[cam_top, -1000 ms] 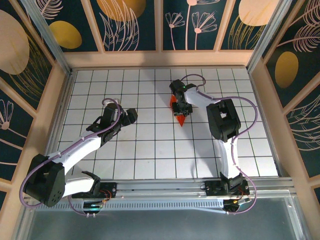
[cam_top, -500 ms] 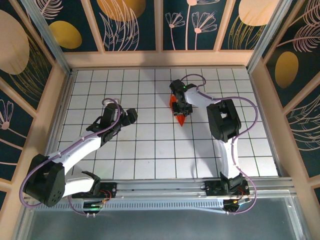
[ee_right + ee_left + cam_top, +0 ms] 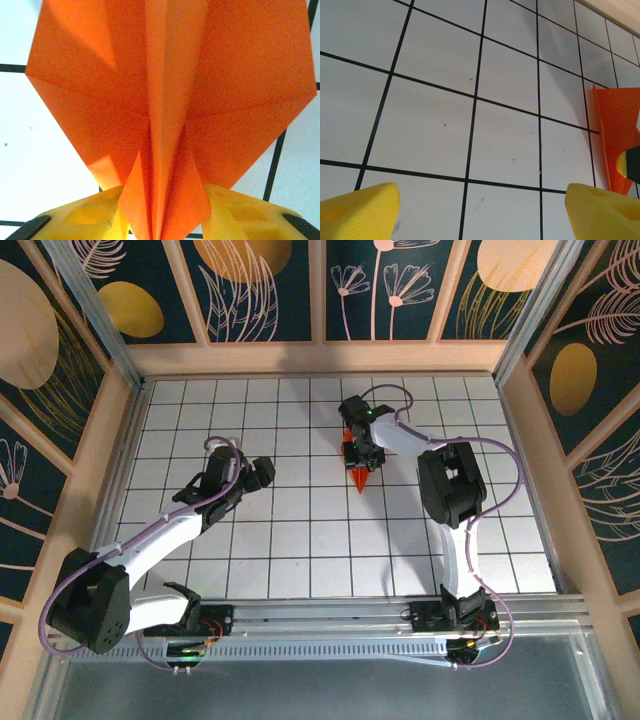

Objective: Fold a paper plane with a square sheet of paper (fold left side to right side)
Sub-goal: Move the paper plane to the center of the table.

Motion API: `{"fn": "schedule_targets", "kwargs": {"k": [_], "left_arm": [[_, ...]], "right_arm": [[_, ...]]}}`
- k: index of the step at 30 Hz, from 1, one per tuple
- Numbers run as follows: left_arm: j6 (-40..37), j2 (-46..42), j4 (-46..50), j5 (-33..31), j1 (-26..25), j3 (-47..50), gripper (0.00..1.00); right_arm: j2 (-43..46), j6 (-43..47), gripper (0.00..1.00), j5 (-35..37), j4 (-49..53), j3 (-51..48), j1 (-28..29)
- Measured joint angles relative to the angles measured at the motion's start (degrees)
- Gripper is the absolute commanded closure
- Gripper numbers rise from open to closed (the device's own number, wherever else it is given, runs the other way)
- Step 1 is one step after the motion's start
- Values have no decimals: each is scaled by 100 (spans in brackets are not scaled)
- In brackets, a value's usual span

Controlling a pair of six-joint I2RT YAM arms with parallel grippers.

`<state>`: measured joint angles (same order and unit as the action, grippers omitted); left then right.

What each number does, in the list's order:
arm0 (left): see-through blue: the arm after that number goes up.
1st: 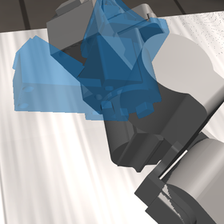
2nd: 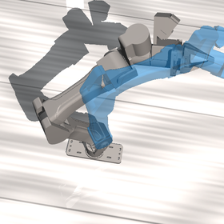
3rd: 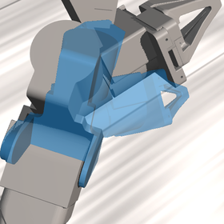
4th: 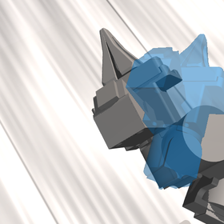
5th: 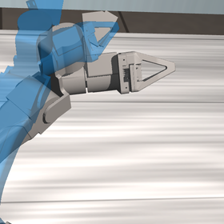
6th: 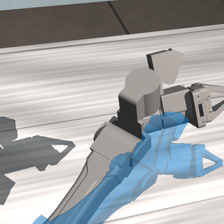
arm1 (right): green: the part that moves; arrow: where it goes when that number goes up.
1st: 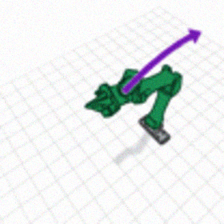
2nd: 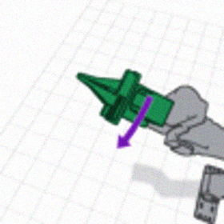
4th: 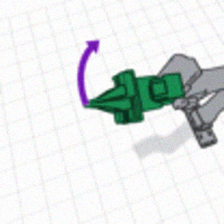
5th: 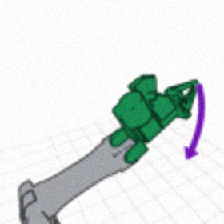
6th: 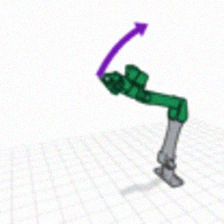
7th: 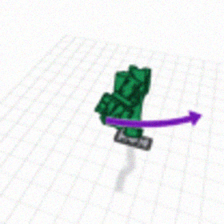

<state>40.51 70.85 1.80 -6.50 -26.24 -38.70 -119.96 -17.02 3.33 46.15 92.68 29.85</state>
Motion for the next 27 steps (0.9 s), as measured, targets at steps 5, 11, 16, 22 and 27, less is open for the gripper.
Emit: {"fn": "schedule_targets", "kwargs": {"k": [5,11,16,22,27], "left_arm": [[-11,17,15,0,2,-70,8],[-44,90,17,13,291,-236,2],[-42,74,20,20,1025,-323,1],[-289,-155,15,-420,1598,-356,1],[-885,-664,-396,-1167,1602,-160,1]], "right_arm": [[262,-31,34,160,122,0,39],[1672,33,9,385,-179,-673,55],[3182,109,1,450,-951,-1797,-271],[4382,9,1,402,-2124,-3545,-1604],[5455,-177,1,433,-3587,-5316,-2651]]}}
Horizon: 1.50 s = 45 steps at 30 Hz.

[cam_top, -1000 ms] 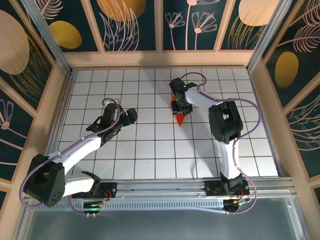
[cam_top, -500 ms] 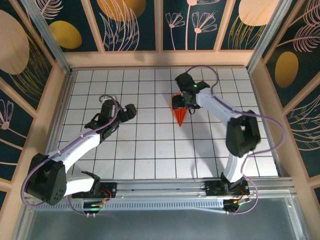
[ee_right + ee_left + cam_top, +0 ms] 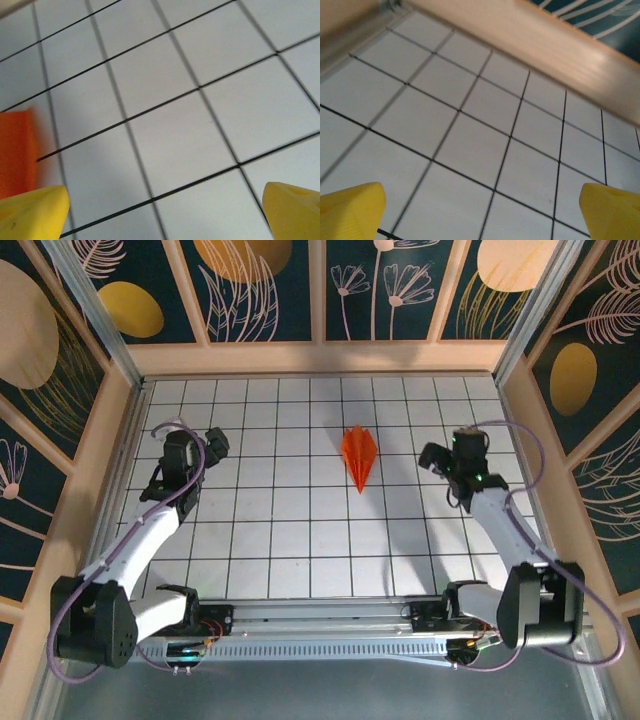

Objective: Fold a paper plane with a square sheet of paper (fold left side to right side)
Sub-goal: Move the paper plane to the center of the table, then reset both arms

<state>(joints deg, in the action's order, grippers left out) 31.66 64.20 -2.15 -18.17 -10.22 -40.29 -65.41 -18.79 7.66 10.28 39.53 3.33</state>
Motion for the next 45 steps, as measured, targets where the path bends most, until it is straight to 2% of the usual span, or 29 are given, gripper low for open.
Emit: {"fn": "schedule_targets", "kwargs": {"k": [4,7,14,23,35,45], "left_arm": [[-503,-625,-918,-695,0,824,1],[-981,-837,-1565,-1132,0,1541,1],[-1996,-470,-2317,-1714,0,2015,1],[-2245,11,-2900,-1832,0,2111,1],[-2179,35,-2949,-1829,0,2085,1],[-1687,33,-2555,-1742,0,1917,1]], "right_arm": [[647,48,1,173,-1429,-1279,-247],[658,184,1,337,-2212,-1814,-321],[-144,699,1,623,-4389,-2514,-358],[-1137,1270,1,442,-6478,-2695,-337],[-2350,1700,1,138,-8378,-2846,-227],[-2396,1694,1,-177,-8487,-2841,-396]]}}
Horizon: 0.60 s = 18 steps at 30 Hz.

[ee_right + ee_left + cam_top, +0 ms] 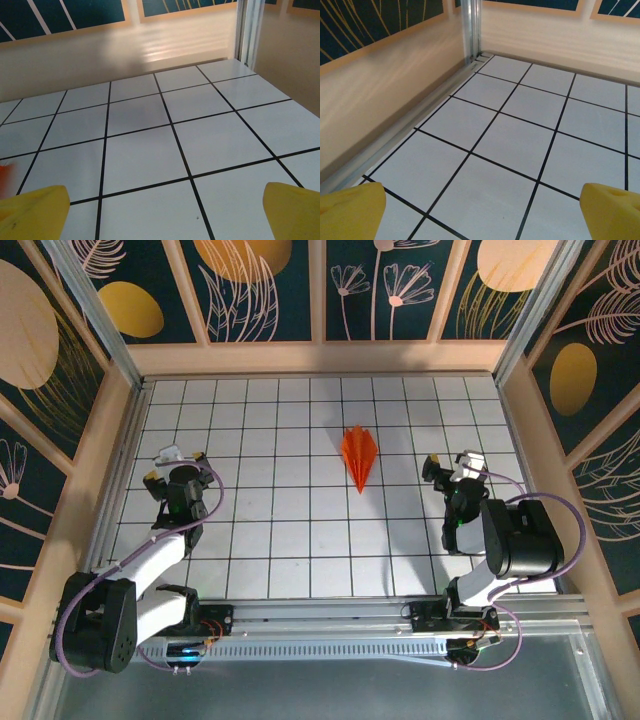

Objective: Fold a paper plane with a square sheet of paper (fold left side to right side)
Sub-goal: Reset both arms

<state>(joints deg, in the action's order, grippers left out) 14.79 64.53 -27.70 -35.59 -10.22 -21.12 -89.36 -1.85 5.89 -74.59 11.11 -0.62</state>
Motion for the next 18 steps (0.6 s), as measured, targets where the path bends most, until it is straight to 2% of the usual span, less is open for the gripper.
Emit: {"fn": "schedule_targets", "kwargs": {"k": [12,18], "left_arm": [[70,-24,219,260,0,-72,1],[-144,-136,-186,378,0,192,1]], "right_arm": [[0,0,1,-2,-20,0,0],[0,0,1,-2,-20,0,0]]}}
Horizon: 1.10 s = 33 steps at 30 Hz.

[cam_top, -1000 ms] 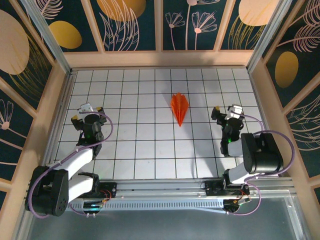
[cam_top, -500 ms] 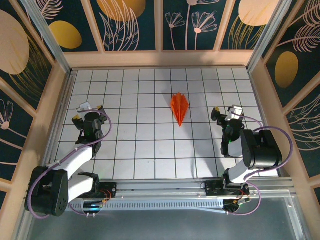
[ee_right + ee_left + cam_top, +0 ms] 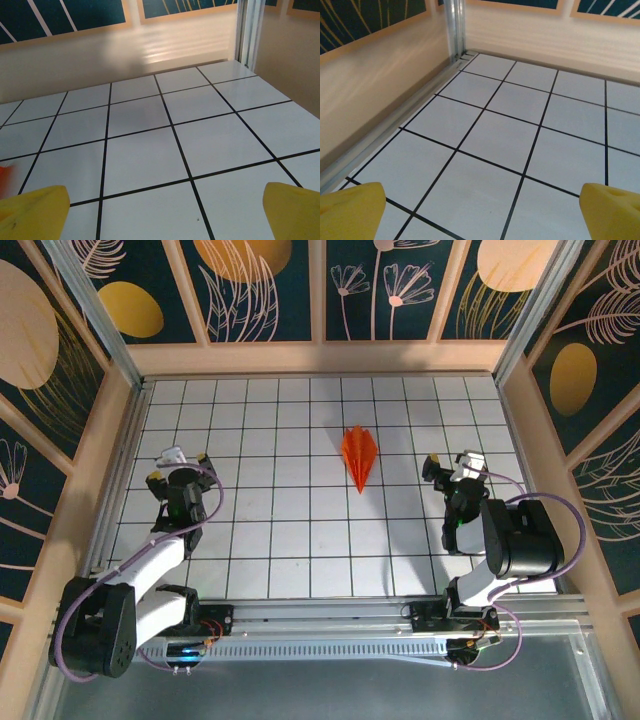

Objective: Fold a paper plane with a square sheet of paper (fold left side to right side)
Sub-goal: Reset both arms

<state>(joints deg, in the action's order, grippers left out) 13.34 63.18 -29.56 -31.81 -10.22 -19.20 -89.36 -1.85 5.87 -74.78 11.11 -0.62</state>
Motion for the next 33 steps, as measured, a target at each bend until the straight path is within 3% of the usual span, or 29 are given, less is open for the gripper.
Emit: {"fn": "schedule_targets", "kwargs": {"k": [8,20,25,33], "left_arm": [[-643,444,-780,313,0,59,1],[-1322,1930,-2643,1003,42,186,1],[-1318,2103,-2879,1283,339,177,1],[-1209,2367,-4347,1362,505,885,1]], "right_arm": [[0,0,1,0,0,0,0],[0,0,1,0,0,0,0],[0,0,1,0,0,0,0],[0,0,1,0,0,0,0]]}}
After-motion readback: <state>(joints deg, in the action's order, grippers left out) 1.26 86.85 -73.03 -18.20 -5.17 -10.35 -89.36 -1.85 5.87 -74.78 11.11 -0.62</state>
